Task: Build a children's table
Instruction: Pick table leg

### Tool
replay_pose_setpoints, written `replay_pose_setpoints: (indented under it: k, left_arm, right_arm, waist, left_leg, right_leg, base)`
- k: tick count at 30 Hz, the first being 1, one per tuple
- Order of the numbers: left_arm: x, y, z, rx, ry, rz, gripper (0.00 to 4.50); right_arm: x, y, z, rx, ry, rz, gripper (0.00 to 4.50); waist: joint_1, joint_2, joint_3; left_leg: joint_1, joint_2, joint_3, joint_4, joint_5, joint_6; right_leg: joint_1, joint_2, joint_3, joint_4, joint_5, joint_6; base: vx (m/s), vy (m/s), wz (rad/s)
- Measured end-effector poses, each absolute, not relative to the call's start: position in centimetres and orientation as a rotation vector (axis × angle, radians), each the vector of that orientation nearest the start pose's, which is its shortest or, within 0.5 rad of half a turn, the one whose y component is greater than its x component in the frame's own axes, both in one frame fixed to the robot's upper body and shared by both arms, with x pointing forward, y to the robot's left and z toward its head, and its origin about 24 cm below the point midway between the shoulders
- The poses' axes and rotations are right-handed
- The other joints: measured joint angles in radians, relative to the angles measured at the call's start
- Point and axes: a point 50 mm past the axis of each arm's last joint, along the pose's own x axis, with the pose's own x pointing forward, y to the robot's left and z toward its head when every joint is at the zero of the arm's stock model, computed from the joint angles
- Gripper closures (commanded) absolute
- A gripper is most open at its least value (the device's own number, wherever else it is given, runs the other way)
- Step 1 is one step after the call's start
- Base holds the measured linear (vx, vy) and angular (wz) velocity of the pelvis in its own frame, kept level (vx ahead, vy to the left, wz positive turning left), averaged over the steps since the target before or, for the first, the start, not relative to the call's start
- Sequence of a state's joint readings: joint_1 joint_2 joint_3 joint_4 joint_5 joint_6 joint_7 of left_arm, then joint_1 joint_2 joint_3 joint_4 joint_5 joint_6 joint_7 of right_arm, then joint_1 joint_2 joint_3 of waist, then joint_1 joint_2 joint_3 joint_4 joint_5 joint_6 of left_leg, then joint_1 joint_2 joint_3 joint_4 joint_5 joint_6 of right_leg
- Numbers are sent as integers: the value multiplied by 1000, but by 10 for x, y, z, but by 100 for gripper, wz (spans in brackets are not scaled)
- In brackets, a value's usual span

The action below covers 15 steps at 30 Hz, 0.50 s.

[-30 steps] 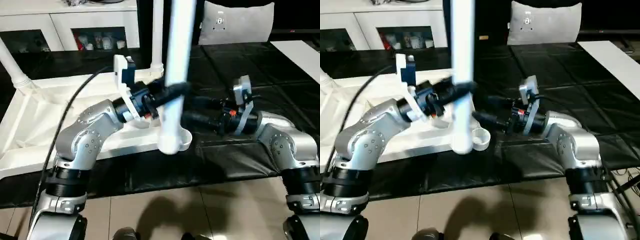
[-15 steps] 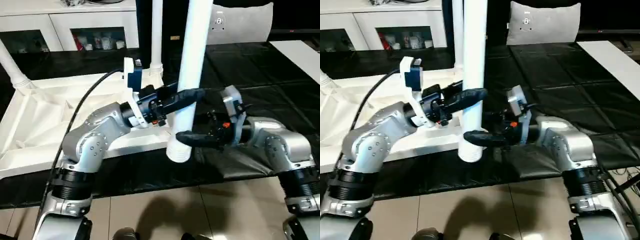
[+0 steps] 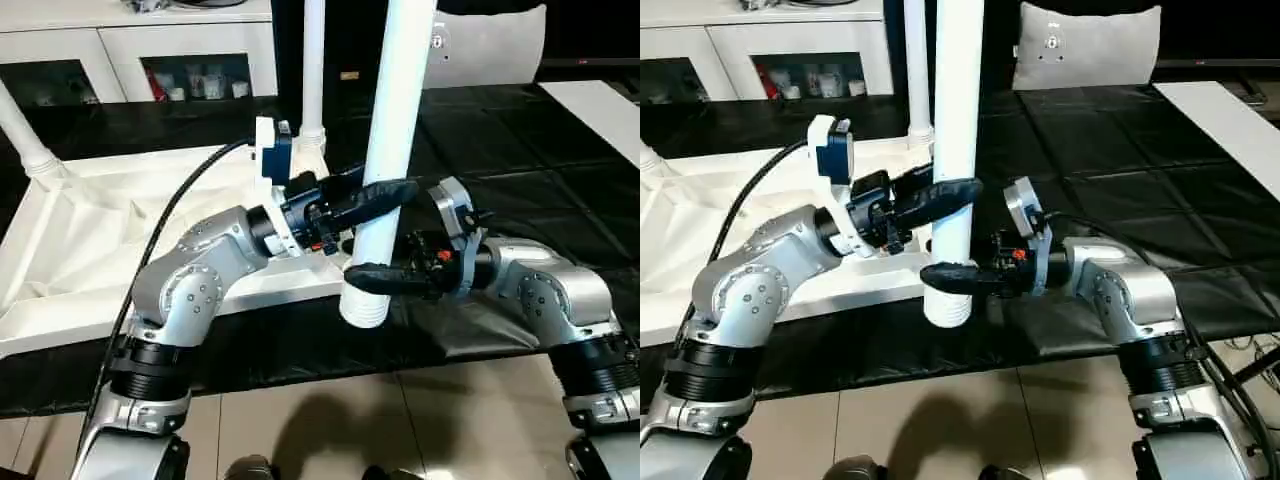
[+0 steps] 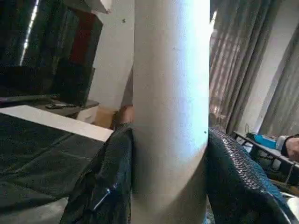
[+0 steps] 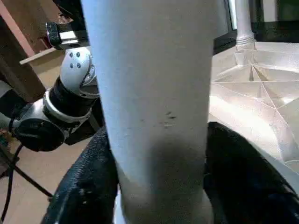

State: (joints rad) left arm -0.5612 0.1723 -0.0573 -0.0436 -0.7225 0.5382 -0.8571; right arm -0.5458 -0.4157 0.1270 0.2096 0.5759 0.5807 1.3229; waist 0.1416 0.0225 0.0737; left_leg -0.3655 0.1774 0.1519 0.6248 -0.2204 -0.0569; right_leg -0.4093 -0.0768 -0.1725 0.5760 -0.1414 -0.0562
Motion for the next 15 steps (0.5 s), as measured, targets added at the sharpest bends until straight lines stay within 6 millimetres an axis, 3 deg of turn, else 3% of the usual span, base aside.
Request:
replay_pose_setpoints:
  k: [6,14,15]
  left_arm:
    - [296,73,175,-388,-141,-1310,265]
    - [301,74,168,-373,-104,-1249,265]
    - [301,74,168,-375,-104,-1241,230]
  right_arm:
    - [297,-128,119,248,238,1517,247]
    - [299,-129,112,265,280,1466,259]
    - [299,-129,112,267,281,1460,259]
  waist:
    - [0,0,0]
    - [0,0,0]
    - [0,0,0]
  left_leg:
    - [0,0,0,0,0,0]
    - [0,0,0,0,0,0]
    - [0,0,0,0,0,0]
  right_leg:
    - [0,0,0,0,0,0]
    - [0,0,0,0,0,0]
    - [0,0,0,0,0,0]
  base:
    - [0,0,0]
    - [0,0,0]
    - [0,0,0]
